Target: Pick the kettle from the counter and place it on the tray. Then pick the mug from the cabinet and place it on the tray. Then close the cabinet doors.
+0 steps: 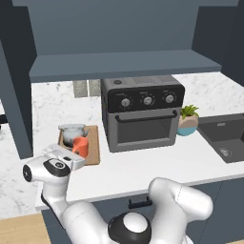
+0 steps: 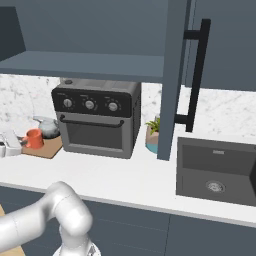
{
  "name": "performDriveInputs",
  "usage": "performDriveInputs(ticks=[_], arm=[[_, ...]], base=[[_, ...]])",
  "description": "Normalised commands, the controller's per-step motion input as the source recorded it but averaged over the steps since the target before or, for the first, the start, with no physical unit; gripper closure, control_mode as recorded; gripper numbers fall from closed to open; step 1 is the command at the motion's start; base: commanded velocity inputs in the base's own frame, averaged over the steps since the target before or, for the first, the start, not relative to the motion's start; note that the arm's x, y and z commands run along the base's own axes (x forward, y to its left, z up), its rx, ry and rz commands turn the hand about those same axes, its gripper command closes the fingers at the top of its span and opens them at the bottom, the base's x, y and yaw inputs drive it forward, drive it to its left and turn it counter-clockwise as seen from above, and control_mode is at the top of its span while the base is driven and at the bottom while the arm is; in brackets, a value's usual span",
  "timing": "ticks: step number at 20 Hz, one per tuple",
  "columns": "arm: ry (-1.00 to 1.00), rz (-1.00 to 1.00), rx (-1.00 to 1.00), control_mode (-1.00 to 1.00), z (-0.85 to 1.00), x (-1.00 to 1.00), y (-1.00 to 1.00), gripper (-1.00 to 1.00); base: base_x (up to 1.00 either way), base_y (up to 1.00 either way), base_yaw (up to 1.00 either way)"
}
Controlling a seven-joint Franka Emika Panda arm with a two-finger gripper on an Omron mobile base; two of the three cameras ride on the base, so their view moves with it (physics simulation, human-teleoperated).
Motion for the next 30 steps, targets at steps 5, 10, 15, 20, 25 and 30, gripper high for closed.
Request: performDriveInputs(ticks=[5, 10, 15, 20, 25, 30], arm=[[0.00, 0.00, 0.07, -1.00, -0.13, 0.15, 0.00, 1.00], [0.00, -0.01, 0.08, -1.00, -0.20, 0.12, 0.04, 1.00], [-0.01, -0.01, 0.05, -1.00, -0.17, 0.16, 0.08, 1.00], [-0.01, 0.00, 0.01, -1.00, -0.12, 0.25, 0.11, 1.00], [0.00, 0.00, 0.00, -1.00, -0.19, 0.28, 0.13, 1.00], [0.00, 0.00, 0.00, -1.00, -0.21, 0.26, 0.18, 1.00]], base=[[0.00, 0.00, 0.00], [0.00, 0.00, 0.00], [0.00, 0.00, 0.00], [0.00, 0.00, 0.00], [0.00, 0.00, 0.00], [0.00, 0.00, 0.00]])
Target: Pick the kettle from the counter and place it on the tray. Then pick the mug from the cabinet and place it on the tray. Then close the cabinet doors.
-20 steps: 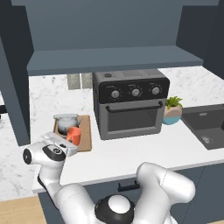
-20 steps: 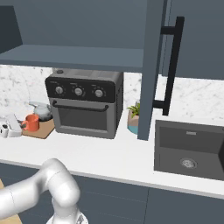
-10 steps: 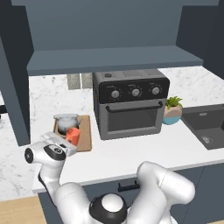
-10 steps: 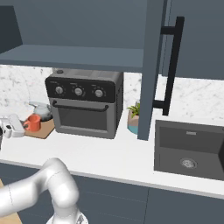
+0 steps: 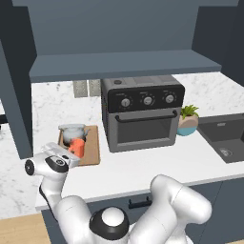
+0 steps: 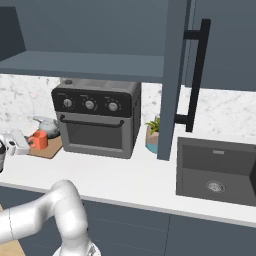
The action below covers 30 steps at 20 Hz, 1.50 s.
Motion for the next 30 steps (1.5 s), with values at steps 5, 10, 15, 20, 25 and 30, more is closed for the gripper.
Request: performDriveInputs(ticks=[5, 10, 15, 20, 25, 30], arm=[[0.00, 0.00, 0.00, -1.00, -0.24, 0.28, 0.22, 1.00], [0.00, 0.00, 0.00, -1.00, -0.32, 0.26, 0.21, 1.00], [-0.04, 0.00, 0.02, -1.00, -0.38, 0.03, 0.03, 1.00], [-0.09, 0.00, 0.07, -1.00, -0.39, -0.09, 0.00, 1.00], [-0.08, 0.00, 0.08, -1.00, -0.46, -0.09, 0.00, -1.00], [0.00, 0.00, 0.00, -1.00, -0.34, -0.02, 0.02, -1.00]], base=[[0.00, 0.00, 0.00], [0.00, 0.00, 0.00], [0.00, 0.00, 0.00], [0.00, 0.00, 0.00], [0.00, 0.00, 0.00], [0.00, 0.00, 0.00]])
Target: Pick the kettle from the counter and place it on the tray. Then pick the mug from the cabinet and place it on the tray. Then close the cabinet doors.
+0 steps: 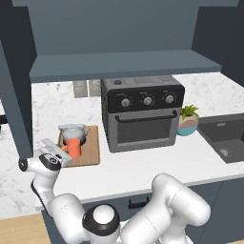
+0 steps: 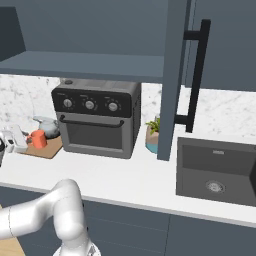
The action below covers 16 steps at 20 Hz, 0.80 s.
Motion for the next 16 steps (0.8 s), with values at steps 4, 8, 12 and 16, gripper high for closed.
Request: performDriveInputs(ticks=[4, 8, 12, 16], arm=[[0.01, 0.00, -0.03, -1.00, -0.18, -0.02, 0.18, -1.00], [0.01, 0.00, -0.02, -1.00, -0.08, -0.20, 0.12, -1.00], [0.00, 0.00, 0.00, -1.00, 0.00, -0.54, 0.08, -1.00], [-0.02, -0.04, 0.00, -1.00, 0.08, -0.73, -0.01, -1.00]], base=[[0.00, 0.00, 0.00], [0.00, 0.00, 0.00], [0.00, 0.00, 0.00], [0.00, 0.00, 0.00]])
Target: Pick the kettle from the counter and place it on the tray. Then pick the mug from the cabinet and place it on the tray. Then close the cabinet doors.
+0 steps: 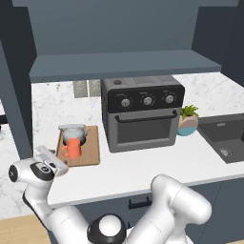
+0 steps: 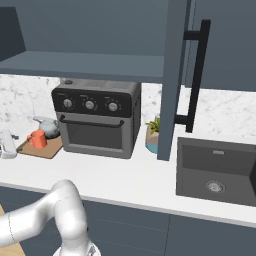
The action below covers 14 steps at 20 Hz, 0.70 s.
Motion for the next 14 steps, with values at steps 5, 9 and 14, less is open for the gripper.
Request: performDriveInputs(ticks=[5, 9, 14], arm=[[-0.05, -0.07, 0.02, -1.00, 0.13, -0.49, -0.03, -1.00], [-0.02, 0.00, 0.00, -1.00, 0.00, -0.06, 0.00, -1.00], [-0.22, -0.04, -0.06, -1.00, 0.37, -0.53, 0.02, -1.00]], base=[[0.00, 0.00, 0.00], [0.00, 0.00, 0.00], [0.00, 0.00, 0.00]])
